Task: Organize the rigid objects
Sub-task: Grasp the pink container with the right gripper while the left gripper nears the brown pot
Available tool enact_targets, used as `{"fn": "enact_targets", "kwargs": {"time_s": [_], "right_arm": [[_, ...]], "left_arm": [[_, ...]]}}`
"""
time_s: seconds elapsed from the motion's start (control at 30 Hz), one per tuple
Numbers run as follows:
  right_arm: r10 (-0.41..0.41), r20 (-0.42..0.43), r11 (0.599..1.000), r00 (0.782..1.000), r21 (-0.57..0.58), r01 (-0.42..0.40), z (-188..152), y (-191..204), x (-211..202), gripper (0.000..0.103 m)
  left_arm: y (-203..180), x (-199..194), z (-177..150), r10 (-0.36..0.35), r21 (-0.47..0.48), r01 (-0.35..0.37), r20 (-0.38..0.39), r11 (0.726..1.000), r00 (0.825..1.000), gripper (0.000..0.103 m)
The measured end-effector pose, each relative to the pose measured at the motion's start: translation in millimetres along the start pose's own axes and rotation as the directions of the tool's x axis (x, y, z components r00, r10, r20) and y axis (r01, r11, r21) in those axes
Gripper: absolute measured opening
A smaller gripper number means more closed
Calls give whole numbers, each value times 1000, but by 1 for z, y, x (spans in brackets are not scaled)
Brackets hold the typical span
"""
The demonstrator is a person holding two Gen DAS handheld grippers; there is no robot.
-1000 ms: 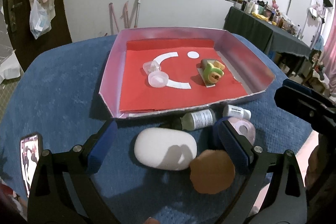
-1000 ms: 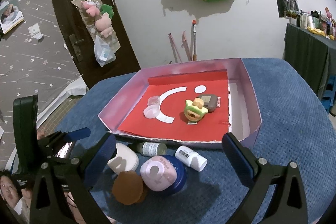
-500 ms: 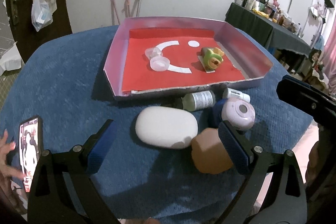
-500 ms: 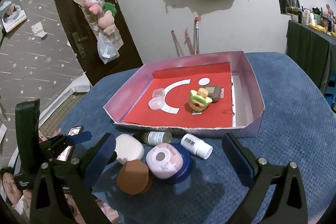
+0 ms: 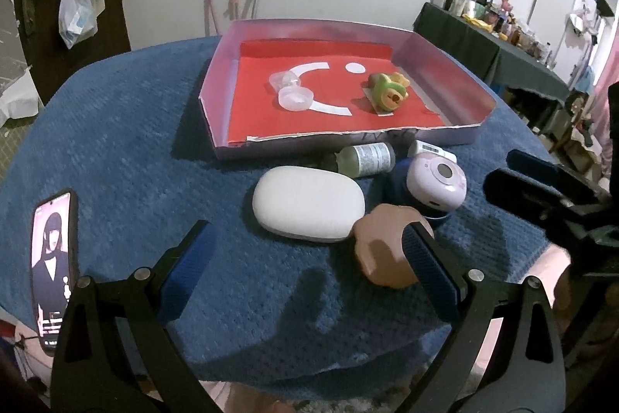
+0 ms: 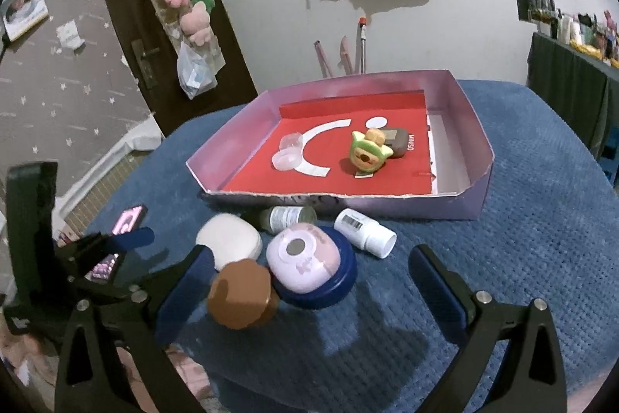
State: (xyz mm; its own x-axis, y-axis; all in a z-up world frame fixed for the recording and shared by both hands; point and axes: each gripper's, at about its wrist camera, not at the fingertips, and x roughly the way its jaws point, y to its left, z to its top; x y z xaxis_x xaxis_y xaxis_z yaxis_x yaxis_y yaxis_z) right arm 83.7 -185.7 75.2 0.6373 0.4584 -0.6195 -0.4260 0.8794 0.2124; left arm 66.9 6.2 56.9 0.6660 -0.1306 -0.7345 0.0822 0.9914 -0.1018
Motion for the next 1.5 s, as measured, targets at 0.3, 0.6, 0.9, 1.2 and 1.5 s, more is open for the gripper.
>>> {"fn": "enact_targets", "kwargs": {"time_s": [0.3,0.6,0.9,1.2,1.5], "right_arm": [[-24,-16,1000,1000,-20,24,-4,4,8,89],[-23,-36,999,999,-41,21,1,0,16,86],[-5,-81,996,997,-84,-2,-1,4,30,76],[6,-106,992,994,-124,-20,-1,10,40,62],[-3,-111,988,994,-155,-14,-2,15,43,55]], "left_arm": [[4,1,-7,-34,-22,33,-13,999,999,98],[-36,6,-30,-122,44,125,-50,991,991,98],[-34,26,-34,-127,-19,126,-76,992,989,77],[-43,29,-37,-103,15,104,-58,994,993,77],[-50,31,-37,-105,46,105,-20,993,994,55]]}}
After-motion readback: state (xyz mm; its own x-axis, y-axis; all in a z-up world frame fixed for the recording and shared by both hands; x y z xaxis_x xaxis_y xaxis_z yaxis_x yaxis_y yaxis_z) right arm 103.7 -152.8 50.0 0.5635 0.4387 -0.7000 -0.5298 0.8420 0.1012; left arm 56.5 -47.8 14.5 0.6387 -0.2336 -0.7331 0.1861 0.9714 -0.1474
